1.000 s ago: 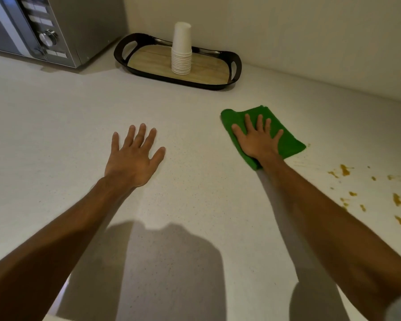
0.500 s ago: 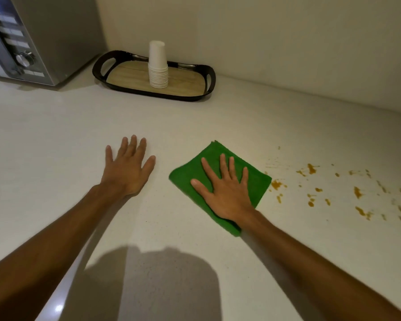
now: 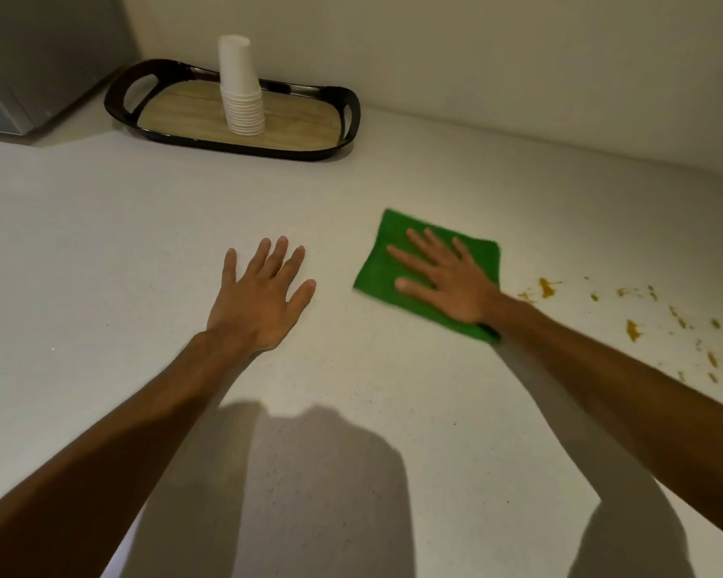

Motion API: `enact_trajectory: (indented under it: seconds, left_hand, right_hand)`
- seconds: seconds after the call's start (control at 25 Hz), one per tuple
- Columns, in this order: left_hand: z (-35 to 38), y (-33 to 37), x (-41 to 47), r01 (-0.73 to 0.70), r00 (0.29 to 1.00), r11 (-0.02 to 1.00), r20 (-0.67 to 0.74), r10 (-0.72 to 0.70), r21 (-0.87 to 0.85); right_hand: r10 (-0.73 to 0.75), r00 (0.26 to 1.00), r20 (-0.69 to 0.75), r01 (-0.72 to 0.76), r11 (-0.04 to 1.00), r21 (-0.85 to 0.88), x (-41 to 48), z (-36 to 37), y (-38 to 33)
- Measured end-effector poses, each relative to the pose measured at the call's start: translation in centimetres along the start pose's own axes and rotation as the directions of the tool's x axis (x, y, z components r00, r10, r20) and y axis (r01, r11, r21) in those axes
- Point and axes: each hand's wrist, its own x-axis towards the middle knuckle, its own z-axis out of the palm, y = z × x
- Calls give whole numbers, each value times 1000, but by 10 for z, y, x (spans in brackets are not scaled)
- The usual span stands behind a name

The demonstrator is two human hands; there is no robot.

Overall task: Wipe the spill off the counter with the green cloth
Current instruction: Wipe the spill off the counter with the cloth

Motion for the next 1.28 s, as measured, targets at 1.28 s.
enact_trajectory:
  seconds: [1.28]
  left_hand:
    - [2,-1,0,6,1000,1000,-11,-6,28]
  right_hand:
    - [-308,949,-75,311,949,44,-136,25,-82]
